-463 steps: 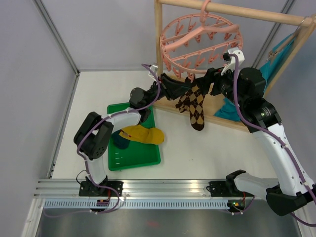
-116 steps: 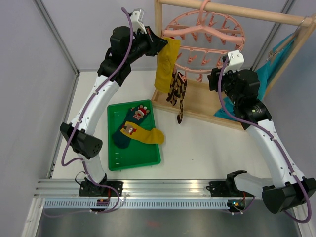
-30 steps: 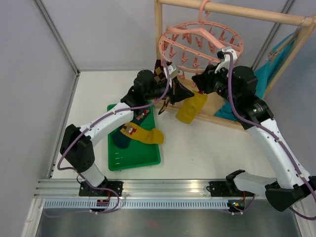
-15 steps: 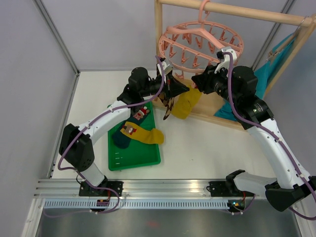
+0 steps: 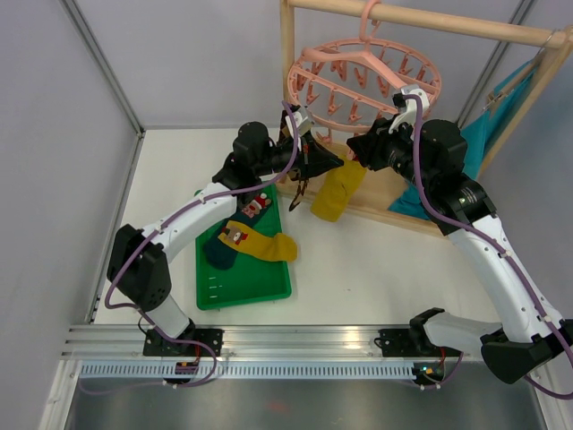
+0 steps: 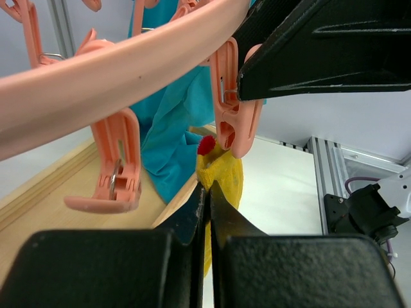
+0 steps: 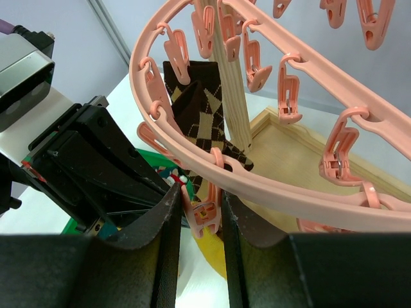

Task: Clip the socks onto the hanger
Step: Clamp the sock onto the hanger.

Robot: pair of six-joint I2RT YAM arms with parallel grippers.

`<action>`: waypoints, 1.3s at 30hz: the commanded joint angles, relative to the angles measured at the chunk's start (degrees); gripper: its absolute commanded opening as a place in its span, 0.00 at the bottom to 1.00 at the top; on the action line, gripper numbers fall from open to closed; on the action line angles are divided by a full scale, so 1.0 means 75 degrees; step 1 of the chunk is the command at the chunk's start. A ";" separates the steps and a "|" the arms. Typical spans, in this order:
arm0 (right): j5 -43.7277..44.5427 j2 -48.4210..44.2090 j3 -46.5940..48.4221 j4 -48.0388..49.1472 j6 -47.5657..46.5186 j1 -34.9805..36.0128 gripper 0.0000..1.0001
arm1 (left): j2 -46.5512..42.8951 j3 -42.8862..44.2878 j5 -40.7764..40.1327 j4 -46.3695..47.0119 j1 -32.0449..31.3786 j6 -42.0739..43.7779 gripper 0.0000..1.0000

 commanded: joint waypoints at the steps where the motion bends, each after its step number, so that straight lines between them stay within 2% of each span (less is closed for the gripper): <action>1: -0.0267 -0.0039 0.0130 0.0176 -0.0031 0.0051 0.00 | -0.0079 0.0271 0.0294 0.0279 0.0005 -0.0136 0.02; 25: -0.0419 0.0043 -0.0035 0.0352 0.0039 0.0051 0.00 | -0.0125 0.0458 0.0365 0.0443 0.0005 -0.0382 0.02; 39: -0.0478 0.0043 -0.0011 0.0317 0.0016 0.0040 0.00 | -0.0184 0.0459 0.0037 0.0630 0.0016 -0.0475 0.02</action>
